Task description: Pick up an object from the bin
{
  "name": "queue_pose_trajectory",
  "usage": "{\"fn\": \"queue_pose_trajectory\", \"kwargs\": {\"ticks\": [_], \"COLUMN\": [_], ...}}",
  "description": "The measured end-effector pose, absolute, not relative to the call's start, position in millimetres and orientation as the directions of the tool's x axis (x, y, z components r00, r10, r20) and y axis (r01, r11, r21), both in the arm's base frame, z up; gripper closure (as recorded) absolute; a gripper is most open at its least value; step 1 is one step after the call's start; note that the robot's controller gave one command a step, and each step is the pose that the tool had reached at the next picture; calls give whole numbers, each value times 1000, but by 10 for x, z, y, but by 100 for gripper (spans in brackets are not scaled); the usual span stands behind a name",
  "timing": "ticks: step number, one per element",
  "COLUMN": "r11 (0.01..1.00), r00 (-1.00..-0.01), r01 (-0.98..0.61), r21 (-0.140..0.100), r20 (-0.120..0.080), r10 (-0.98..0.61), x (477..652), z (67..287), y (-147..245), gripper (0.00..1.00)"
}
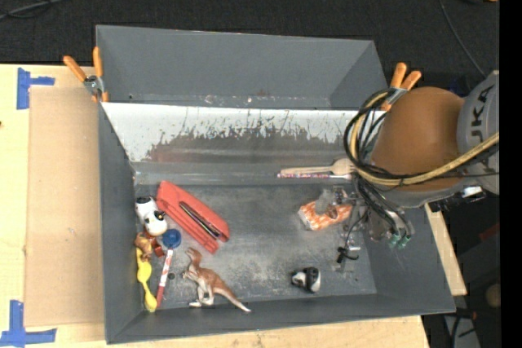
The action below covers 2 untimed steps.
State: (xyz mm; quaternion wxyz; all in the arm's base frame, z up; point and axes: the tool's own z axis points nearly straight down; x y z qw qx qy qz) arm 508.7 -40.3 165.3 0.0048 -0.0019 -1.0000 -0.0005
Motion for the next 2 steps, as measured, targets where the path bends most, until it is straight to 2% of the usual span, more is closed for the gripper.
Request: {"fn": "queue_pose_trajectory", "kwargs": {"ticks": [1,2], "r11": [1000,999], "r00": [-1000,-999], "r01": [2,-52], "r21": [1,0], "r20": [2,-5], "r10": [2,-52], "x": [5104,5762], "z": [1697,794], "y": [-401,-1031], "gripper": [0,0]}}
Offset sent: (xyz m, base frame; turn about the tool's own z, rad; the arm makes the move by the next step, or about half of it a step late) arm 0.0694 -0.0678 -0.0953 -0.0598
